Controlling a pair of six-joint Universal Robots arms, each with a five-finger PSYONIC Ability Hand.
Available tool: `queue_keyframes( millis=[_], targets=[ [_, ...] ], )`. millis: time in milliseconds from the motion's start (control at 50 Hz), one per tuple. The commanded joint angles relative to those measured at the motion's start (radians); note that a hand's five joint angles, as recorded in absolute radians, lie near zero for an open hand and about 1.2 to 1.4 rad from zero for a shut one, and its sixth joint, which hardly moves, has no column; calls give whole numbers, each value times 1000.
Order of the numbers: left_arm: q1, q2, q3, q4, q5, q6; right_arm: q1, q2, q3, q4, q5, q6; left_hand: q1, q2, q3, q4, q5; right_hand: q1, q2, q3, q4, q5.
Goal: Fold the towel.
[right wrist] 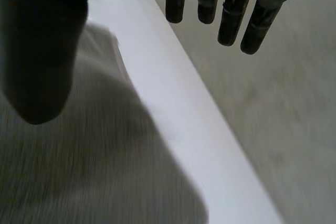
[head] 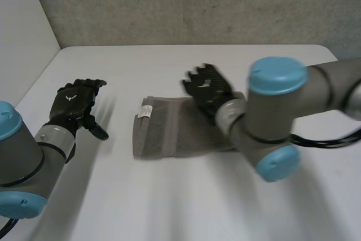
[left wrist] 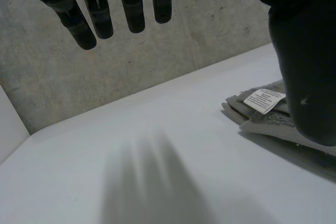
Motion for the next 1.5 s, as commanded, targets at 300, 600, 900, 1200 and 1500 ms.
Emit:
queue_keyframes(
  millis=[300, 600, 900, 1200, 1500],
  targets=[
    [-47, -23, -6, 1, -3, 22, -252, -106, 446, -179, -79, 151, -84, -82, -65, -93, -217, 1161, 1146, 1153, 1140, 1160],
    [-53, -8, -17, 1, -1, 22, -407, -279, 561, -138, -88, 189, -84, -82, -65, -93, -217, 1162, 1148, 1154, 1142, 1162],
    [-99, 44, 55, -4, -4, 14, -161, -315, 358, -57, -112, -40, -84, -82, -65, -93, -217, 1162, 1148, 1154, 1142, 1162],
    [-239, -2, 209, -13, -70, 8, 64, -207, 298, -55, -96, 39, -84, -82, -65, -93, -217, -60, -74, -67, -80, -60],
    [-415, -190, 361, -76, -73, 3, -199, -353, 385, -46, -99, 434, -60, -59, -41, -69, -193, -60, -74, -67, -80, -60]
  ],
)
